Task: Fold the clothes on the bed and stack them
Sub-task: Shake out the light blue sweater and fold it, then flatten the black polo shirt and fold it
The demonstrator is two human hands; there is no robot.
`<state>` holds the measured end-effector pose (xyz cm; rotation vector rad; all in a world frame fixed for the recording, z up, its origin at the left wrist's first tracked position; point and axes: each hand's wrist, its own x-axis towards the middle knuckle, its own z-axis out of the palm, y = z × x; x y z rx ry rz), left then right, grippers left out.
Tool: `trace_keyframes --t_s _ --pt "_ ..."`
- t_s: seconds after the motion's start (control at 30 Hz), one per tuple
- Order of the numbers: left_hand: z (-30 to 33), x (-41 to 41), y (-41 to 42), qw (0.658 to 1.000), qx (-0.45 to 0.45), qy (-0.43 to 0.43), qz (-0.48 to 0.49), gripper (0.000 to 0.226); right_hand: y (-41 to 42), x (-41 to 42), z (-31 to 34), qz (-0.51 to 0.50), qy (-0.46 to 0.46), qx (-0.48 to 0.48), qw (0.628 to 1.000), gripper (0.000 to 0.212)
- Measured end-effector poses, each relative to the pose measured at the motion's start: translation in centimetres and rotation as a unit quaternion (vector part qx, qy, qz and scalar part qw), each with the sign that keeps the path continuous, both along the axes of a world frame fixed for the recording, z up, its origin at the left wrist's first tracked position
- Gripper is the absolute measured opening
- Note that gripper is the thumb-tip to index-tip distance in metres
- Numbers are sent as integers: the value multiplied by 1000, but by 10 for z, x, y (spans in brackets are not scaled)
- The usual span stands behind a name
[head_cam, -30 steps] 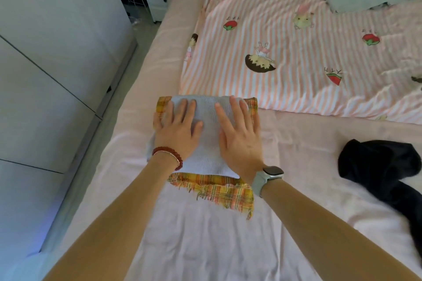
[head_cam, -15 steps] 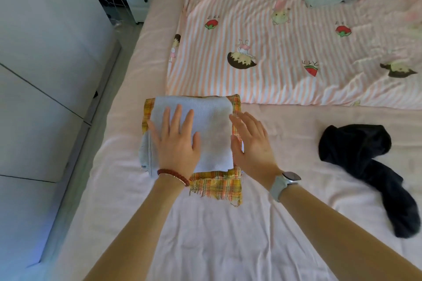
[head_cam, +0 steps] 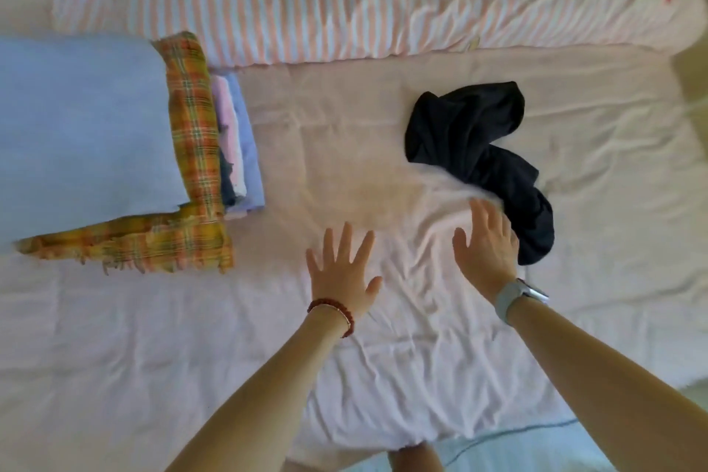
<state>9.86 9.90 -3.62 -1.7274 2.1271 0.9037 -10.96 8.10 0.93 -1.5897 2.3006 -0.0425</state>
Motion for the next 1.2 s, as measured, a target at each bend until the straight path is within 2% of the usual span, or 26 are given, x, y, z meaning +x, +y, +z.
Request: trace_keyframes --t_s 0.07,0.13,0.23,0.3,0.37,0.4,0.47,0.5,0.57,0.6,0.7,0.8,0.9,0.93,0.97,1.03,1.07,1.1,1.2 --pt "-27 -17 13 998 35 -46 -4 78 -17 -38 -13 5 39 1 999 59" --pt "-44 -25 25 996 31 -82 2 85 -38 -72 -26 6 59 11 998 66" --pt "-54 -27 27 996 9 -86 23 87 -70 -109 -41 -34 7 57 998 73" --pt "-48 -28 20 997 -7 -63 47 77 -78 -114 -40 -43 -40 59 996 58" --pt "-34 -34 10 989 -43 24 141 51 -62 -99 -34 17 -101 0 995 44" --pt "-26 -37 4 963 -56 104 242 37 -44 -87 -30 67 -156 -20 985 42" --pt "-7 -42 -11 849 -37 254 462 26 1 -62 -20 188 -264 22 946 39" --pt "1 -43 -17 796 -7 303 524 29 24 -56 -17 233 -289 65 927 35" --pt "9 -47 -25 736 76 370 562 46 57 -58 -17 225 -300 106 921 27" --pt "11 -51 -25 734 111 394 543 50 66 -63 -20 174 -310 104 929 26" --pt "11 -72 -23 804 118 399 424 42 61 -78 -27 0 -329 21 944 33" --pt "7 -91 -25 816 65 375 435 37 27 -83 -29 -92 -326 -51 939 63" --pt "14 -98 -29 818 43 369 440 10 -12 -83 -37 -94 -322 42 941 83" --pt "19 -98 -30 818 47 377 432 6 -22 -85 -40 -115 -344 92 927 81" --pt "26 -97 -32 818 46 384 425 7 -31 -86 -41 -135 -361 141 912 69" --pt "43 -93 -39 816 27 401 415 11 -42 -87 -33 -112 -361 192 906 28" --pt "54 -91 -46 818 3 404 409 12 -47 -87 -25 -96 -353 183 912 14" --pt "67 -89 -54 821 -29 404 402 11 -52 -87 -13 -88 -348 155 920 10" --pt "114 -90 -90 825 -156 395 374 5 -79 -91 39 -71 -319 -30 945 9"
